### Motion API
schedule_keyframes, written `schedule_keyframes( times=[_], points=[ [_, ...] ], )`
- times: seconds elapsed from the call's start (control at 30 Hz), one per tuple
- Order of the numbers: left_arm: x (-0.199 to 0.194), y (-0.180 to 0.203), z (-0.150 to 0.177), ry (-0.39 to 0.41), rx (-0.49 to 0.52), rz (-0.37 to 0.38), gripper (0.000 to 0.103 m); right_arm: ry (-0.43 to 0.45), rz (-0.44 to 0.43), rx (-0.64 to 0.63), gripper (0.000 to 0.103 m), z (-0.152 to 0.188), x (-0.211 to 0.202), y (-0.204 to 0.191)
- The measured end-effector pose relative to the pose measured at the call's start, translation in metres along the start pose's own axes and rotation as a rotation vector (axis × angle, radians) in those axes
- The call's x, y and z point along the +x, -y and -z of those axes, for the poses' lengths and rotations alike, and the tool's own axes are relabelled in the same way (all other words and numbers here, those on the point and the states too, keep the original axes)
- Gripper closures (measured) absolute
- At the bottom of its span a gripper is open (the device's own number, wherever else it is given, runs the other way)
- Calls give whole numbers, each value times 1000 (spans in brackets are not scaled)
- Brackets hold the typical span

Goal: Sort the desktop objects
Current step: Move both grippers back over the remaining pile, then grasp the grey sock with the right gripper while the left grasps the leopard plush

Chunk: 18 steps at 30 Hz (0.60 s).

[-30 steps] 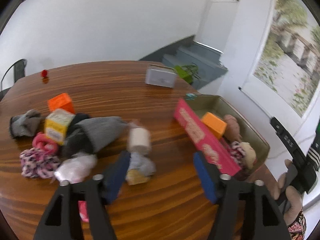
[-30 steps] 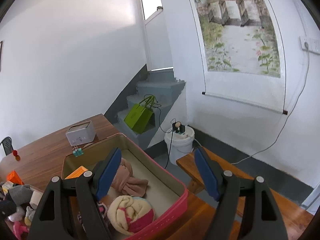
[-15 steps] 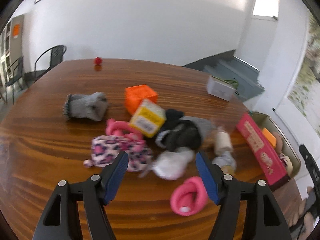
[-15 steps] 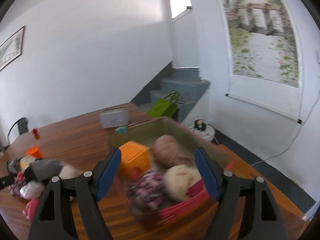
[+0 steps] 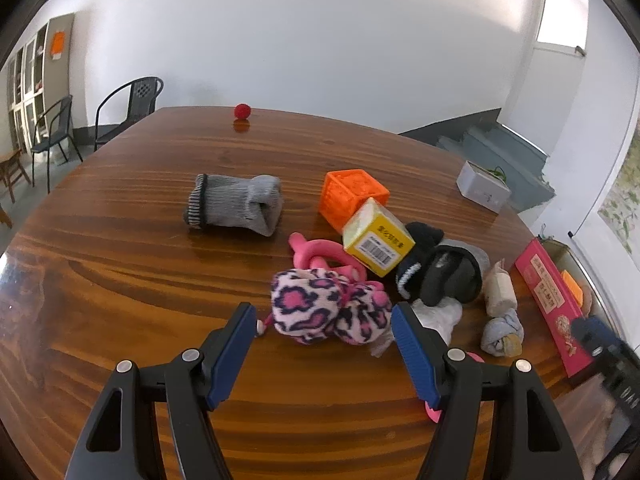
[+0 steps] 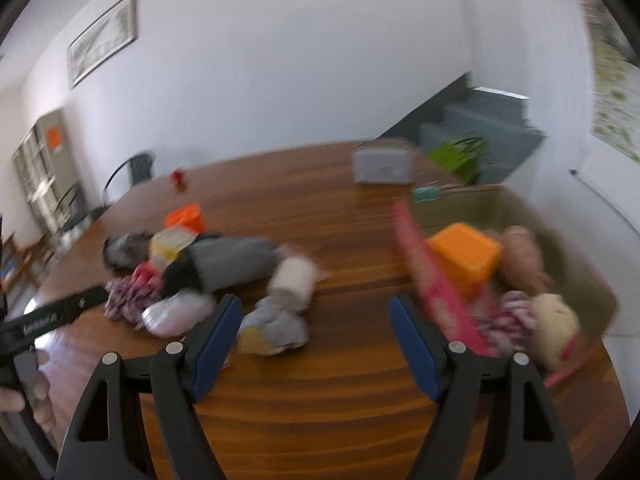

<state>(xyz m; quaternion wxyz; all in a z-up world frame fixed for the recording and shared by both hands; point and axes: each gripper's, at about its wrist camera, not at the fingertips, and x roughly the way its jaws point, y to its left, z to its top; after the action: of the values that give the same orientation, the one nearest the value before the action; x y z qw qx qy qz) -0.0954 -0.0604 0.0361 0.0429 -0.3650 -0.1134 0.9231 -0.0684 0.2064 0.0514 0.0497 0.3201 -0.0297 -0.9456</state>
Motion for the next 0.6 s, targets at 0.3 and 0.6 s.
schedule_keyframes(
  times=[0.3, 0.6],
  points=[
    [4, -7, 2, -22, -19, -8, 32, -141, -58, 49, 23, 1, 50, -5],
    [16, -9, 4, -42, -14, -19, 32, -191, -63, 34, 23, 6, 69, -8]
  ],
)
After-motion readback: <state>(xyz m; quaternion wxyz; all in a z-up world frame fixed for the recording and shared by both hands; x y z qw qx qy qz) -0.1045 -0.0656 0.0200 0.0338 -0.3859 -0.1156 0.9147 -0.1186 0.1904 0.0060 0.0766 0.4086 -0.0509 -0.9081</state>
